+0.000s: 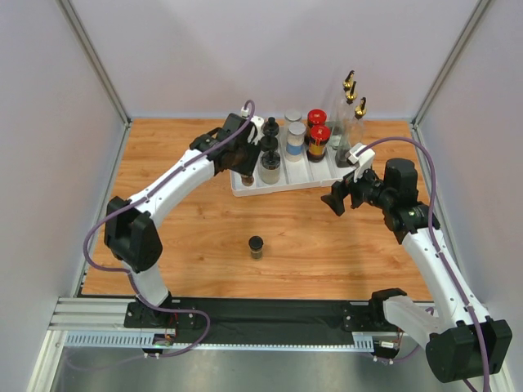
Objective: Organize the condiment bottles
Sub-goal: Place the bottle in the storage box.
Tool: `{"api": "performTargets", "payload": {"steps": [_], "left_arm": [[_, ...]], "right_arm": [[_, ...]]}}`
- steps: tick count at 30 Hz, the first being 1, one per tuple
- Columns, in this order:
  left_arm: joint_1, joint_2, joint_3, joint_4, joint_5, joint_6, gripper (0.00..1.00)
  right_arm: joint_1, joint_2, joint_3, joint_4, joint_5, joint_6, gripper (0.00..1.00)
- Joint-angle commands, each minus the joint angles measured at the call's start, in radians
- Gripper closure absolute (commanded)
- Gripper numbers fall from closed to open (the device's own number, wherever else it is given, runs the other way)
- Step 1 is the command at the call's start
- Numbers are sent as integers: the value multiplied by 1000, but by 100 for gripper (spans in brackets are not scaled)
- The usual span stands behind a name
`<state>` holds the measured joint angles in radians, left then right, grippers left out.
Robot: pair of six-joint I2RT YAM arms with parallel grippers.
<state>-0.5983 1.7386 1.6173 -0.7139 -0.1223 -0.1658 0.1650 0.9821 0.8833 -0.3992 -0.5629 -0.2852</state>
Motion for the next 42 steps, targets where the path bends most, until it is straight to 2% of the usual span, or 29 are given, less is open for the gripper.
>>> {"api": "performTargets", "payload": {"steps": [1, 7, 16, 32, 39, 42], "left_arm": [[40, 60, 140, -42, 18, 46, 83], [89, 160, 225, -61, 41, 78, 82], [137, 242, 237, -7, 115, 88, 82], [158, 377, 319, 28, 84, 117, 79], [164, 429, 381, 7, 81, 124, 76], [164, 446, 401, -9, 81, 127, 70]], "right_arm": [[-2, -6, 3, 30, -12, -11, 0], [-2, -10, 3, 26, -11, -12, 0], [-2, -2, 8, 22, -8, -16, 0], [-4, 4, 8, 19, 1, -22, 0], [-2, 6, 8, 19, 1, -23, 0], [-2, 4, 8, 17, 1, -25, 0]]}}
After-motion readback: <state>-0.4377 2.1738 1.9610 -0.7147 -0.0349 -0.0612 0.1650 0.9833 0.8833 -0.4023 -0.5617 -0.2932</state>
